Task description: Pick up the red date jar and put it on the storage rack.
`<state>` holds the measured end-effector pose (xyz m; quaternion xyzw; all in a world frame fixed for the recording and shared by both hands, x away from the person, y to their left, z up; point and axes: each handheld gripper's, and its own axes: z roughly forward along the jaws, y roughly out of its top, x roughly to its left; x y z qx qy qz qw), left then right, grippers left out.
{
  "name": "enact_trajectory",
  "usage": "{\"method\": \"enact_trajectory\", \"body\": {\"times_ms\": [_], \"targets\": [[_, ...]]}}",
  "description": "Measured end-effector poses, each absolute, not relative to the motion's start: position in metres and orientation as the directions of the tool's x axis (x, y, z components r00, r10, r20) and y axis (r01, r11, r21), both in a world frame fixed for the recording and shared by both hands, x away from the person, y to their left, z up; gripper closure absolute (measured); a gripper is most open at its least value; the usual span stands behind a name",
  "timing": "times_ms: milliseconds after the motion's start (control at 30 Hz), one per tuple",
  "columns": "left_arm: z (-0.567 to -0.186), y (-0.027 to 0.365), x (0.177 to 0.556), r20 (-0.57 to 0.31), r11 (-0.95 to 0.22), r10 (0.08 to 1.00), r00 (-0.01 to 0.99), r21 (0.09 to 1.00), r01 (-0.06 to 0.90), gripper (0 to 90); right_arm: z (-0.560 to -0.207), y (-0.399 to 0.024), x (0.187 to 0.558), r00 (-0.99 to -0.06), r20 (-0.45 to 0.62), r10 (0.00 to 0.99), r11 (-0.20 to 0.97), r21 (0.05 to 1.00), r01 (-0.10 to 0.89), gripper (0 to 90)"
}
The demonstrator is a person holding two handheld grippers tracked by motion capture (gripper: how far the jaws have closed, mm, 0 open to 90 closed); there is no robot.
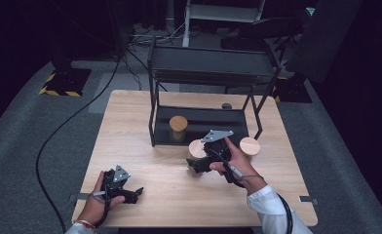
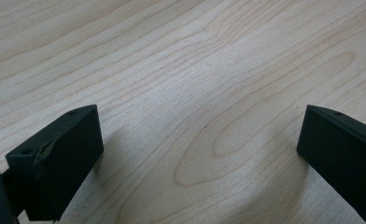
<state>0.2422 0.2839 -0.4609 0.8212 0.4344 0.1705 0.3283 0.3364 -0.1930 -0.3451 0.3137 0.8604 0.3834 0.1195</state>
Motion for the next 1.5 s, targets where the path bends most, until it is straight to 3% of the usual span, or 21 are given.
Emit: {"method": "enact_trajectory", "body": {"times_ms": [333, 900, 1500], "targets": [[-0.461, 0.284, 0.242, -0.005, -0.407, 0.825, 0.565, 0.688, 0.601, 0.0, -0.342, -0.185, 0.342, -0.761, 0.028, 0.648, 0.524, 0.709, 0.472, 23.1], [-0.461, 0.284, 0.242, -0.006, -0.407, 0.825, 0.565, 0.688, 0.601, 0.0, -0.33, -0.171, 0.344, -0.786, -0.036, 0.618, 0.603, 0.662, 0.444, 24.0], [-0.461, 0.284, 0.242, -0.006, -0.406, 0.825, 0.565, 0.688, 0.601, 0.0, -0.311, -0.173, 0.348, -0.734, -0.057, 0.677, 0.557, 0.692, 0.46, 24.1]]}}
